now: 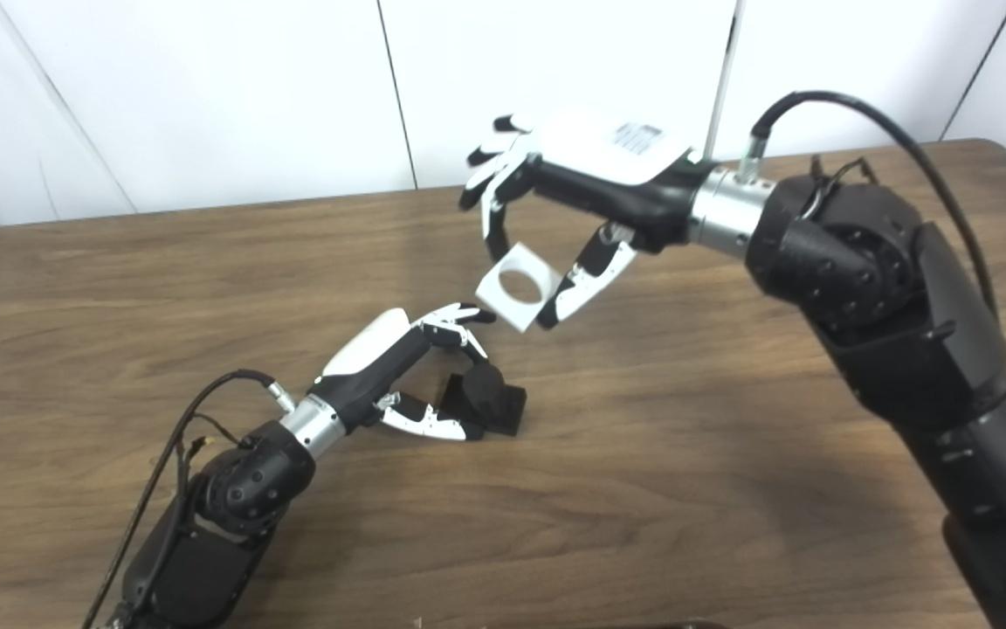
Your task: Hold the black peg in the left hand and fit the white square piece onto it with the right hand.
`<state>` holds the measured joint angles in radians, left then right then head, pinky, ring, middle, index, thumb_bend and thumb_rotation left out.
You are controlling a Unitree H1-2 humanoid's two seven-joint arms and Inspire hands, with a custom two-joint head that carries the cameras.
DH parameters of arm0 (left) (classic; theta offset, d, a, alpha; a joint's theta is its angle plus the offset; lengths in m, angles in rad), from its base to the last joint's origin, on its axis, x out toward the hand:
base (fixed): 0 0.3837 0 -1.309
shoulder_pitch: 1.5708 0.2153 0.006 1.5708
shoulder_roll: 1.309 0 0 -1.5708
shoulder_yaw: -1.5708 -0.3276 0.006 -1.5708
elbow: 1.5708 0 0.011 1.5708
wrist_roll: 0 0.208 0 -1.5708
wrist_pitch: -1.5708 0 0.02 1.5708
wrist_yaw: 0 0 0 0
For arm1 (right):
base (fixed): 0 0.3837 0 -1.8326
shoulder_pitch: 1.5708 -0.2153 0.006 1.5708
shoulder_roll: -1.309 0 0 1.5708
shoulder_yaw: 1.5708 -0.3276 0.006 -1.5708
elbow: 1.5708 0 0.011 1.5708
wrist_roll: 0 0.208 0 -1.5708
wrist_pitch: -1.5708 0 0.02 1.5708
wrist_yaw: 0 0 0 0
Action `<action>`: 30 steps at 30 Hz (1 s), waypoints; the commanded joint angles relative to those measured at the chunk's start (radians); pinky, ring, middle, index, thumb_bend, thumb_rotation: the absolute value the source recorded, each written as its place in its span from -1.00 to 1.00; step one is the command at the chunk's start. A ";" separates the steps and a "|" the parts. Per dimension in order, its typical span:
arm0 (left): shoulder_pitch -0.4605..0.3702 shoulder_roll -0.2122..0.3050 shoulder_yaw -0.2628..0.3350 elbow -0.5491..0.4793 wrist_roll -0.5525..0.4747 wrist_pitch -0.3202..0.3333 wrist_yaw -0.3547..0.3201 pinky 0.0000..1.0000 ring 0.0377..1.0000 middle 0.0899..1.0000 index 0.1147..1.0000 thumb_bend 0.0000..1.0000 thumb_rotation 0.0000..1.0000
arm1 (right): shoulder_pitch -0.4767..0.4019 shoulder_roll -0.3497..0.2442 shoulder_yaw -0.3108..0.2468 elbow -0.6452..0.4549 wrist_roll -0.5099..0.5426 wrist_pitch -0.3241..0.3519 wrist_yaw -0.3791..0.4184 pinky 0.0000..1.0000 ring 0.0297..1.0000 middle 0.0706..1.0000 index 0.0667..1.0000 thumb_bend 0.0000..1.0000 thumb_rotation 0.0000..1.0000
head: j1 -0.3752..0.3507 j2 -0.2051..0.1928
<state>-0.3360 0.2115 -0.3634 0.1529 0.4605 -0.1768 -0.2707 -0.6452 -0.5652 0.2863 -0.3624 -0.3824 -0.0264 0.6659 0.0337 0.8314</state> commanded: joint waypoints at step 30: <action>-0.002 -0.005 -0.023 -0.007 0.026 0.054 -0.019 0.65 0.92 0.80 -0.15 0.04 -0.84 | -0.041 0.079 0.110 0.124 -0.093 -0.080 0.033 0.90 0.78 0.53 -0.12 0.05 -0.72 | 0.011 0.016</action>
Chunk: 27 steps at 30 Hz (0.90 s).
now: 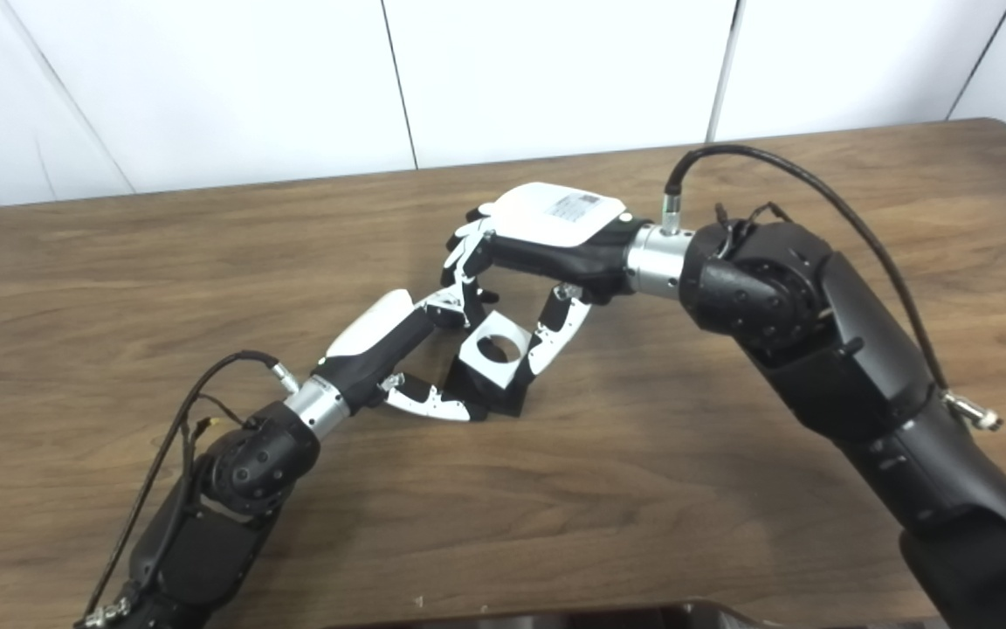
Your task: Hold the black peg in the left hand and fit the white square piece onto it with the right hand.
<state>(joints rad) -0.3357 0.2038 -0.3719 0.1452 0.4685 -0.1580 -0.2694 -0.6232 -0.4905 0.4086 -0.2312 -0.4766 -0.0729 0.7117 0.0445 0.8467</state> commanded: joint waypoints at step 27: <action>-0.002 0.007 -0.019 -0.034 0.011 0.069 -0.018 0.65 0.94 0.80 -0.15 0.04 -0.84 | -0.053 0.056 0.016 0.074 -0.024 -0.062 -0.023 0.91 0.78 0.55 -0.11 0.04 -0.72 | 0.020 0.017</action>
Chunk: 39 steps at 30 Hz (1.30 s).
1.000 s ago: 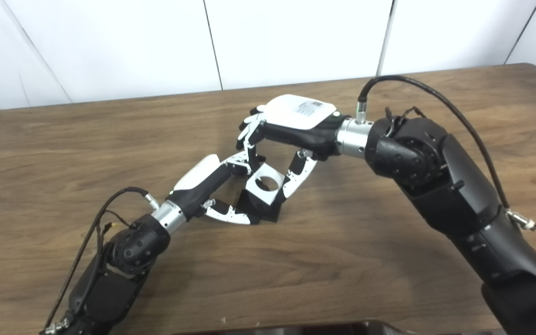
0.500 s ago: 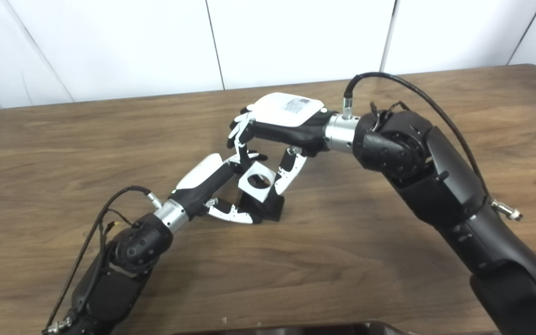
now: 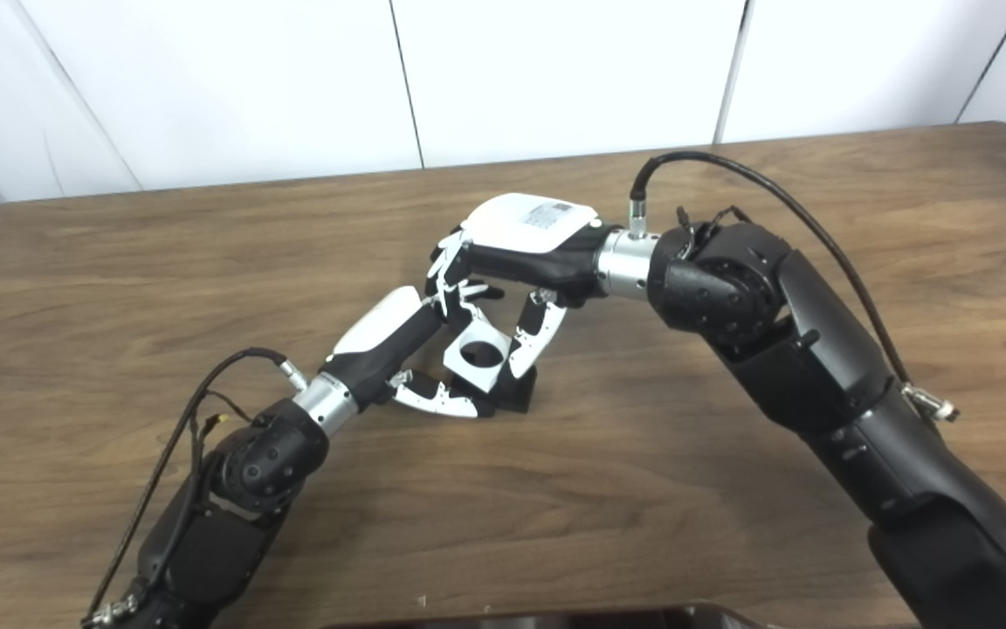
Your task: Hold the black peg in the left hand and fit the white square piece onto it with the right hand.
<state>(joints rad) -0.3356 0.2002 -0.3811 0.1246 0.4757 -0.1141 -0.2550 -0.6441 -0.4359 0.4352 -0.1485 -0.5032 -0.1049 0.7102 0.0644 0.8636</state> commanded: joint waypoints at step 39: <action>0.006 0.029 0.001 -0.037 -0.008 0.035 -0.054 0.64 0.92 0.80 -0.15 0.04 -0.84 | 0.030 -0.041 -0.027 0.051 -0.011 -0.059 -0.036 0.92 0.79 0.55 -0.11 0.04 -0.73 | -0.015 0.017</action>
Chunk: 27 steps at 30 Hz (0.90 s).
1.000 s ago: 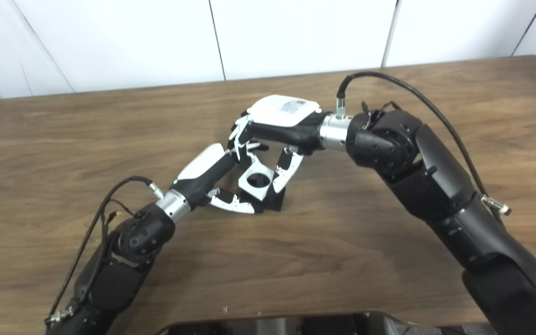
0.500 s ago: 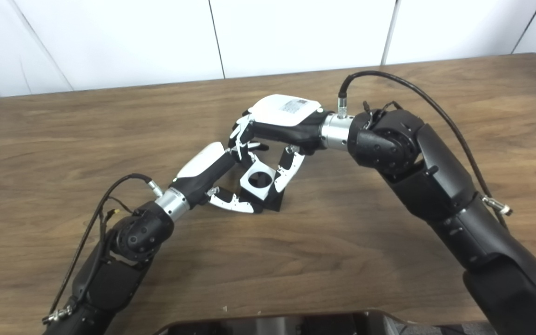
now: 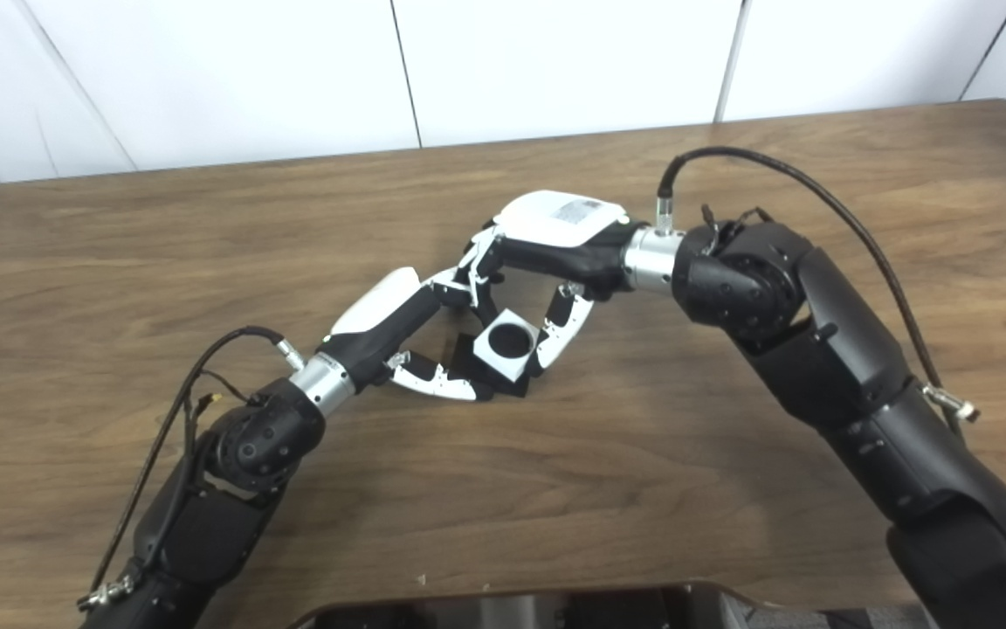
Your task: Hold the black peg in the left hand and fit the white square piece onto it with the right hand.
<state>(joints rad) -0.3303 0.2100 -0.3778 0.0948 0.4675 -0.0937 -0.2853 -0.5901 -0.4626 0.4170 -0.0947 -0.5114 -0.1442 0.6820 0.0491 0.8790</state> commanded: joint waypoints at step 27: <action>-0.002 0.018 -0.001 -0.009 0.005 0.016 -0.021 0.62 0.90 0.79 -0.15 0.04 -0.84 | -0.009 -0.021 0.020 -0.036 -0.106 0.106 0.044 0.84 0.94 1.00 1.00 1.00 -0.40 | -0.005 0.004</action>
<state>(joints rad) -0.3301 0.2117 -0.3704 0.0919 0.4674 -0.0892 -0.2853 -0.5776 -0.4684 0.4405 -0.1321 -0.5778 -0.0760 0.7138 0.0430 0.8820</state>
